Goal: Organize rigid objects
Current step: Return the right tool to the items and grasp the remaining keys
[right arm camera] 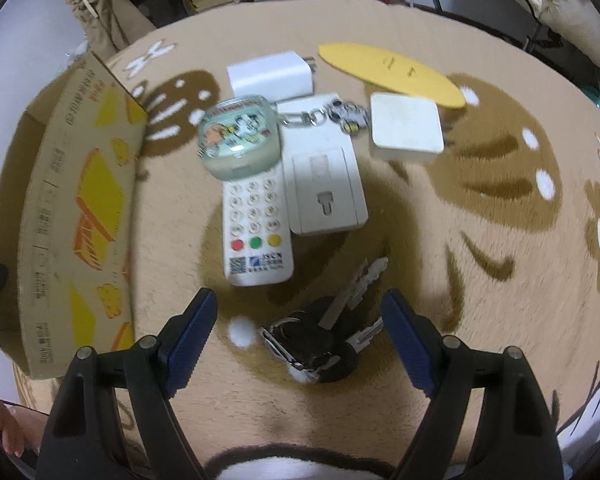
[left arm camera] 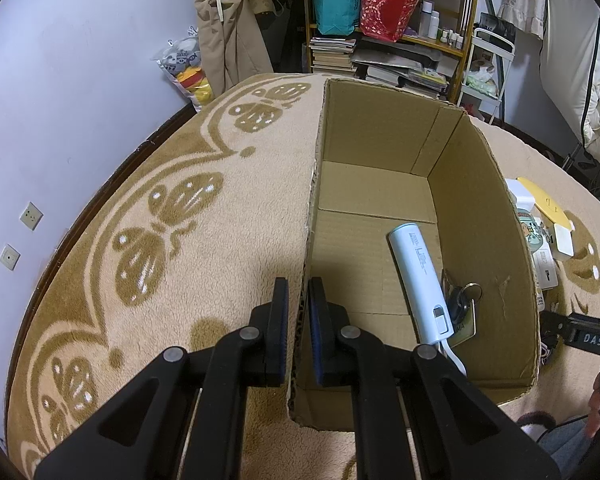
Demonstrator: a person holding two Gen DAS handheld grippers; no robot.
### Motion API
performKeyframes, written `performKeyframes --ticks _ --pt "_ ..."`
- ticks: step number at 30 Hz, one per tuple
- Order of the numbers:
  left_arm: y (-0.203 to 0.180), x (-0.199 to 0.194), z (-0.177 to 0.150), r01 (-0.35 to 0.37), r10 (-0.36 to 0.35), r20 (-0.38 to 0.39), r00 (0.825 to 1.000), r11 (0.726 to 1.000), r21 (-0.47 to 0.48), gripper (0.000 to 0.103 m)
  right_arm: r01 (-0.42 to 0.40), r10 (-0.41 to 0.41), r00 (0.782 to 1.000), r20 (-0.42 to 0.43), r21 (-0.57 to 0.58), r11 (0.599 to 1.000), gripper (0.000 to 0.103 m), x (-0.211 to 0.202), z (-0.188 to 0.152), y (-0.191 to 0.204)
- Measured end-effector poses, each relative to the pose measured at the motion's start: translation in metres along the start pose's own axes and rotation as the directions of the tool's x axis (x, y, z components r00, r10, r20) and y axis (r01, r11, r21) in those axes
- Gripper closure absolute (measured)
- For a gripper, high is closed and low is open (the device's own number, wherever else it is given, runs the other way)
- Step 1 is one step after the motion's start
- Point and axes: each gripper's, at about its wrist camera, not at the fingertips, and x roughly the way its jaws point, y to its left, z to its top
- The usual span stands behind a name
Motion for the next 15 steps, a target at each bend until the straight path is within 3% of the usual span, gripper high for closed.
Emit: performKeyframes --ticks 7,15 --pt "0.000 0.000 0.000 0.000 0.000 0.000 1.000 1.000 0.000 0.093 0.045 -0.043 0.996 -0.074 0.015 0.999 0.014 0.019 -0.008 -0.009" --pt "0.000 0.000 0.000 0.000 0.000 0.000 1.000 1.000 0.000 0.093 0.068 -0.068 0.994 -0.086 -0.008 0.998 0.014 0.032 -0.010 -0.002"
